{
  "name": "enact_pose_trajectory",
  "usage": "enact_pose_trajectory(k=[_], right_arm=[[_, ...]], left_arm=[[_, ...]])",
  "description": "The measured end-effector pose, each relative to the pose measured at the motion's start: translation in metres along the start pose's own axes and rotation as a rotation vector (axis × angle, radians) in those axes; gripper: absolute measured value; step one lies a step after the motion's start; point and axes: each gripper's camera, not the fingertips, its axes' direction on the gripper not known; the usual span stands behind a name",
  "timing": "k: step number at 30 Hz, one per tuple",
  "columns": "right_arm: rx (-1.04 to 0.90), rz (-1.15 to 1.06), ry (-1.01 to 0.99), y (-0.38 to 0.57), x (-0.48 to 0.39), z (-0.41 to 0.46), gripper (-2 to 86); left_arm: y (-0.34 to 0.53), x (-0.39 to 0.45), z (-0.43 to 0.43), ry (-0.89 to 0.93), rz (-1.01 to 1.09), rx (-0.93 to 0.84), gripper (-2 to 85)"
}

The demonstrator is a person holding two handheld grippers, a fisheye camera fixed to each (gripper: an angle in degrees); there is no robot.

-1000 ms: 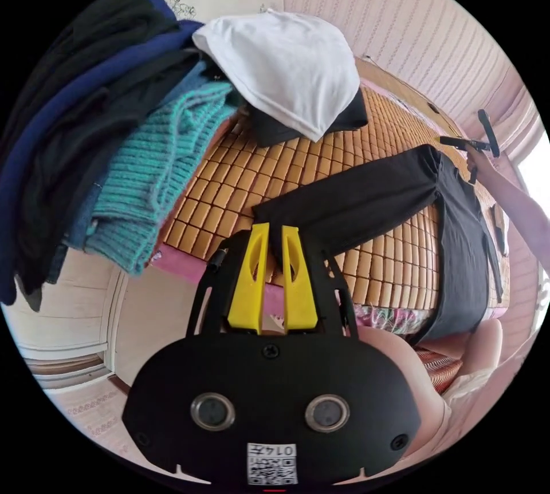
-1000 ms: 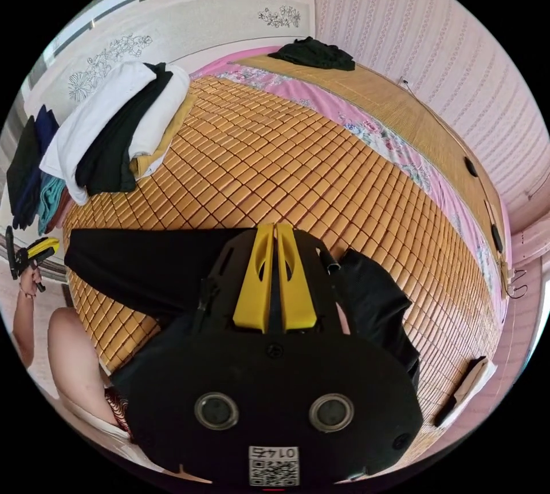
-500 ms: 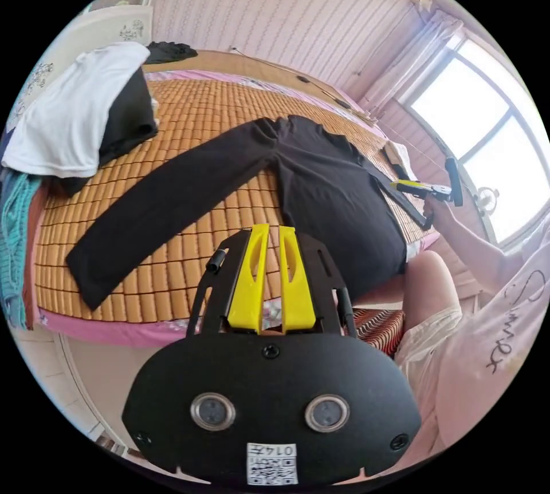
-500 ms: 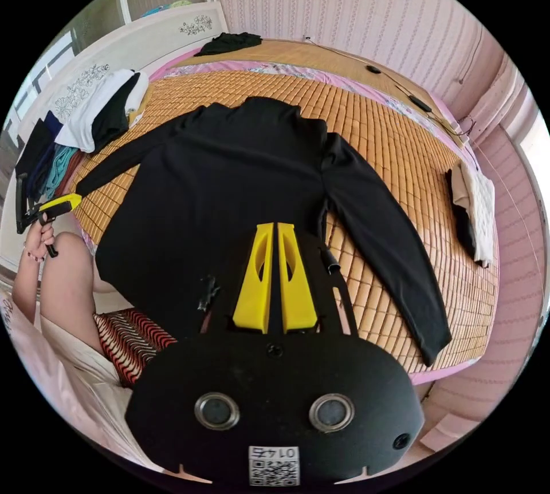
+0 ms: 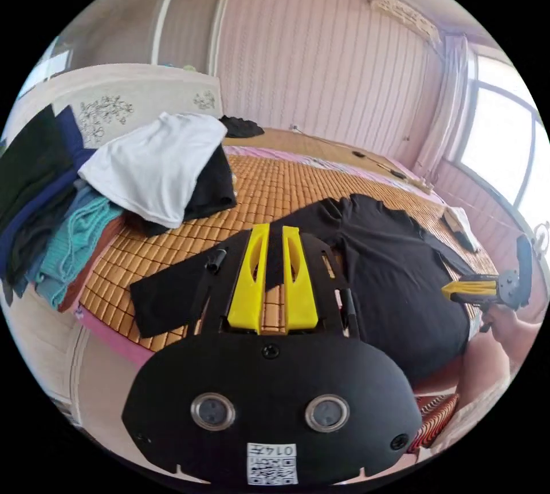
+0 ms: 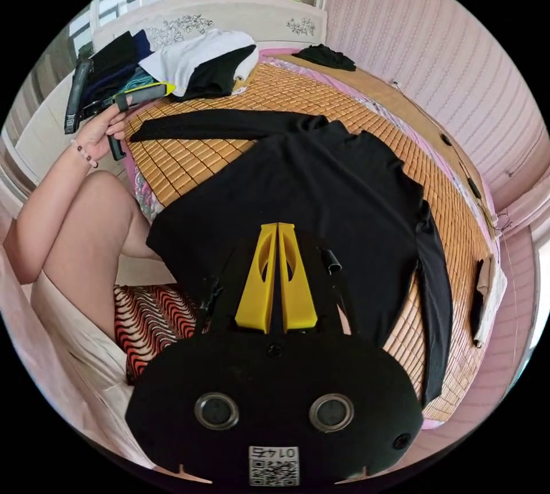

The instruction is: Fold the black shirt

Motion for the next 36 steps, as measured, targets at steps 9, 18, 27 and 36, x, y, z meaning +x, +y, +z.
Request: enact_pose_trajectory(k=[9, 18, 27, 36], right_arm=[[0.041, -0.428, -0.068, -0.116, -0.136, 0.051, 5.3], [0.047, -0.634, -0.102, -0.21, -0.256, 0.111, 9.5], [-0.067, -0.715, -0.123, -0.245, -0.318, 0.169, 11.4], [-0.088, -0.858, -0.088, -0.257, -0.361, 0.176, 11.2]], left_arm=[[0.037, -0.166, 0.001, -0.191, -0.352, -0.025, 12.1], [0.048, -0.25, 0.027, -0.104, -0.527, -0.179, 14.4], [0.047, -0.27, 0.066, -0.051, -0.47, -0.273, 14.1], [0.057, -0.275, 0.093, 0.005, -0.438, -0.285, 10.7]])
